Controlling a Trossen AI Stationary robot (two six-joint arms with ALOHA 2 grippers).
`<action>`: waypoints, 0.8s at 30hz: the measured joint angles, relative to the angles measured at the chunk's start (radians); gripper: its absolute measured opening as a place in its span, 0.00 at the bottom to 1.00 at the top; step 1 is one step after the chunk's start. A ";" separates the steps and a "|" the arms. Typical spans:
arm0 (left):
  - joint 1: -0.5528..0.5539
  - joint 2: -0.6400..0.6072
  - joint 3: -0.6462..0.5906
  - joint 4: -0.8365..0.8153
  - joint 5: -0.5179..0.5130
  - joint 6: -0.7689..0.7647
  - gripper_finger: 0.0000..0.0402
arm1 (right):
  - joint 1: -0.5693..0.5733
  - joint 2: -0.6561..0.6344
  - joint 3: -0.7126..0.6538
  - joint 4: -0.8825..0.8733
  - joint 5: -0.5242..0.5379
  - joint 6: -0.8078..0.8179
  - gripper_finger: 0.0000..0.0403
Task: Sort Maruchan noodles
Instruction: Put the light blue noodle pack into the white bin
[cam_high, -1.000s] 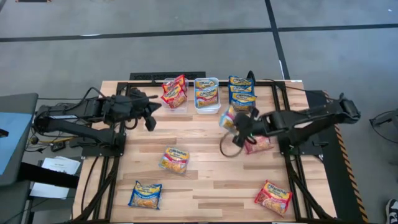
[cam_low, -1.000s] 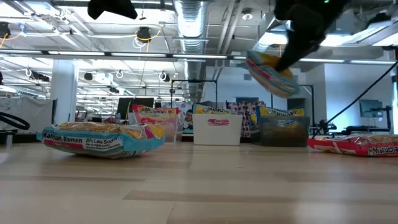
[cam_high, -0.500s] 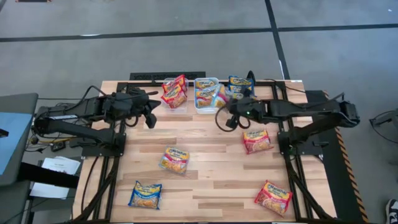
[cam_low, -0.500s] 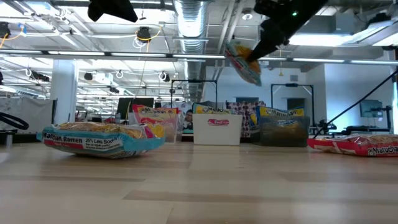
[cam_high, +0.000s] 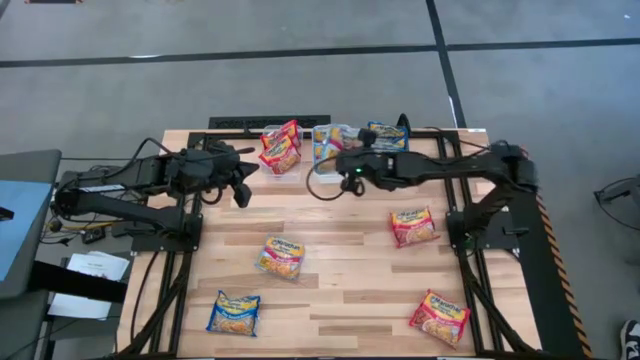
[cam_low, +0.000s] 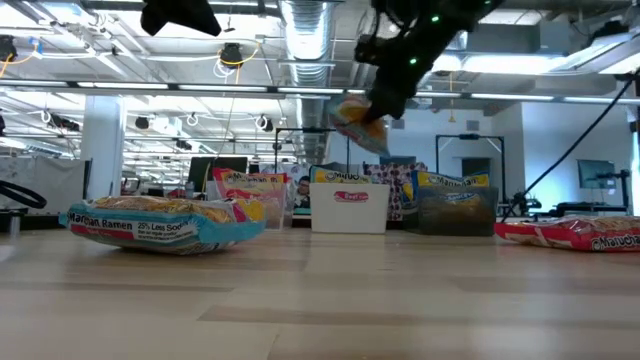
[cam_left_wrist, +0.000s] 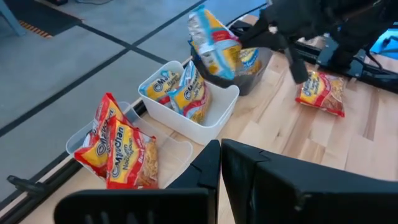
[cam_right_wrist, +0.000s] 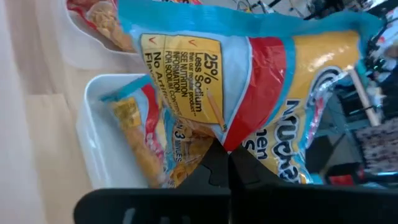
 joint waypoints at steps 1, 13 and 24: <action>0.000 0.000 0.000 -0.002 0.000 0.000 0.00 | 0.000 0.024 0.020 0.002 0.002 -0.016 0.00; 0.000 0.000 0.000 -0.023 0.005 0.000 0.00 | -0.008 0.235 0.164 -0.123 0.030 -0.094 0.00; 0.000 0.000 0.000 -0.026 0.012 0.000 0.00 | -0.046 0.314 0.168 -0.169 0.022 -0.082 0.00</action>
